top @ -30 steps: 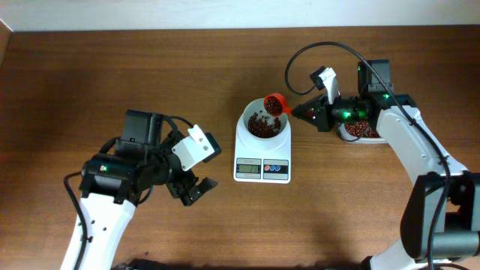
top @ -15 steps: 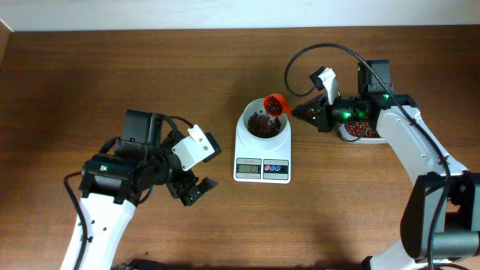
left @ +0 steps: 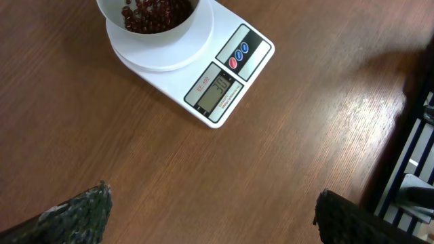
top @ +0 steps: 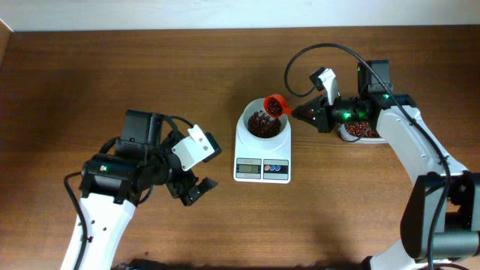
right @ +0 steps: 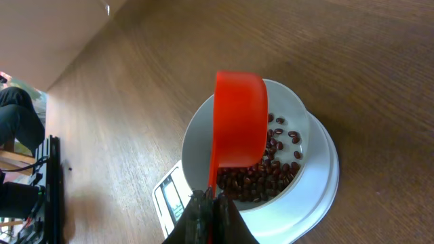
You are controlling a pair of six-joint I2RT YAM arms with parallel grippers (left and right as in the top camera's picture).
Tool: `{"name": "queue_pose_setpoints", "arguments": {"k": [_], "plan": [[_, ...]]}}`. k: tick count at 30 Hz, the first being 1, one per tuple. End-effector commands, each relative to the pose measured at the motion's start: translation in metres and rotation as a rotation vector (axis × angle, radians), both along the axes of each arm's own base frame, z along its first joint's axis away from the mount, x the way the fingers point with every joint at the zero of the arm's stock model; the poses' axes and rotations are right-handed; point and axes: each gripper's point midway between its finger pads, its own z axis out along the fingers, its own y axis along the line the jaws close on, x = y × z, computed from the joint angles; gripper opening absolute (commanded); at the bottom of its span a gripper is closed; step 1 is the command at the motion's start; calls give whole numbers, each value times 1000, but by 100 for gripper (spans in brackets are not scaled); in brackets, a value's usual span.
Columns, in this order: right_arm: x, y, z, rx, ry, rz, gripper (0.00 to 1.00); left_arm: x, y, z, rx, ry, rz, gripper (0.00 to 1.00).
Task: Scoop and weigh 50g on scale
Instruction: 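Tilt the red scoop with the right gripper to pour beans into the bowl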
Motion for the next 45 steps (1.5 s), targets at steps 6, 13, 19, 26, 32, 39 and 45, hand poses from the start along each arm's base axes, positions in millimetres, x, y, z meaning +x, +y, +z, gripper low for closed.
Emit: {"name": "queue_pose_setpoints", "arguments": {"k": [6, 13, 19, 26, 32, 39, 45], "plan": [[-2, 3, -2, -4, 1, 15, 4, 4, 0, 8, -4, -31, -14, 99], [0, -2, -9, -50, 7, -8, 4, 4, 0, 8, -4, -32, -14, 99], [2, -1, -8, -51, -7, -5, 4, 4, 0, 8, -4, -31, -14, 99], [-10, 21, -9, -80, -109, 122, 4, 4, 0, 8, -4, -31, -14, 99], [-6, 20, -15, -138, -157, 134, 4, 4, 0, 8, -4, -32, -14, 99], [-13, 25, -10, -100, -162, 168, 4, 4, 0, 8, -4, -31, -14, 99], [-13, 24, -11, -112, -190, 188, 4, 4, 0, 8, -4, -31, -14, 99]]}}
